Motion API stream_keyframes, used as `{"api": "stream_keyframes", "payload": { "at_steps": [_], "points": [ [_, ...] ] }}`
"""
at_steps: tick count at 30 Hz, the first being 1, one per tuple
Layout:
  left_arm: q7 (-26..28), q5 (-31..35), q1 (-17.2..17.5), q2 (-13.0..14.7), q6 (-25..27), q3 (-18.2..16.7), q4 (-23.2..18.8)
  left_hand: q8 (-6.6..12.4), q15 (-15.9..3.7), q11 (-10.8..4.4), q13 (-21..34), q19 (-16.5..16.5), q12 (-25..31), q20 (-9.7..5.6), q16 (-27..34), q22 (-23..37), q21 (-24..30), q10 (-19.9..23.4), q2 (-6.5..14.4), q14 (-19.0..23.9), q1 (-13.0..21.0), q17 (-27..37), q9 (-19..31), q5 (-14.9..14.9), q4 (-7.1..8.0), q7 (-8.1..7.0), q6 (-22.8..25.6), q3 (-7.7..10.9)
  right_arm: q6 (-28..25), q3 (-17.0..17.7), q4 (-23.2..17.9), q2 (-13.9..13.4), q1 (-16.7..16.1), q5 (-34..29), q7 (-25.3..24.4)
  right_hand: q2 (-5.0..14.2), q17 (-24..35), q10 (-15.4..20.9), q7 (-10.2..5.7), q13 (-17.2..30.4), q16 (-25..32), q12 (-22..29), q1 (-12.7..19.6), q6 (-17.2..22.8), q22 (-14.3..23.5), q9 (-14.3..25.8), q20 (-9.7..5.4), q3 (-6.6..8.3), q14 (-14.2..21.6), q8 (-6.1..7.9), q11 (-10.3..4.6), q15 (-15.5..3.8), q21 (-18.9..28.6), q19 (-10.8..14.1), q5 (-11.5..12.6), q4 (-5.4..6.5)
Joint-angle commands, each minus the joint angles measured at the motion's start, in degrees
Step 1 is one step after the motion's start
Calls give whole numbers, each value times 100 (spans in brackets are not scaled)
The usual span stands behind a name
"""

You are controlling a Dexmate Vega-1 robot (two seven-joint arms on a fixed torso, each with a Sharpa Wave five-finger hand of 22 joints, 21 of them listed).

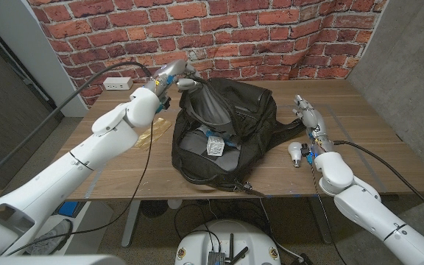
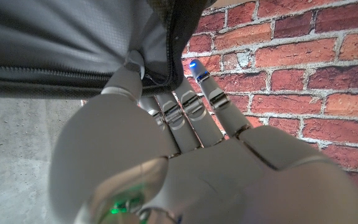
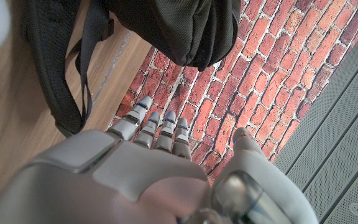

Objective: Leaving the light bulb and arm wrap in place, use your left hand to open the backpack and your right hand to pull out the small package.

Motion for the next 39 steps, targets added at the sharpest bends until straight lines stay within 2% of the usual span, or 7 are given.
{"api": "stream_keyframes", "payload": {
  "at_steps": [1,21,39],
  "points": [
    [-226,-574,-432,-116,394,223,26,12,-18,-56,14,74,15,-701,9,22,38,120,40,44,6,15,99,22,103,167,110,139,-125,102,-461,-37,-466,-426,-302,186,0,104,-31,20,70,25,73,46,18,9,-247,27,123,12,-9,-313,45,72,-20,-37],
    [-389,-1374,-1035,-281,1077,532,161,5,-16,-46,14,138,18,-701,8,20,50,175,34,118,26,14,106,26,105,221,112,171,-258,111,-954,157,-996,-1164,-680,168,-19,229,-48,24,109,53,127,176,18,10,-264,47,239,46,-16,-330,65,187,-30,-98],
    [-485,-1844,-1616,-335,1109,829,594,-18,-16,-10,15,177,1,-700,0,18,53,162,40,154,41,11,113,27,107,253,72,201,-545,-25,-1346,327,-1344,-1918,-1026,134,-47,368,-77,29,148,81,207,293,18,11,-254,68,376,67,-10,-354,86,318,-40,-191]
  ]
}}
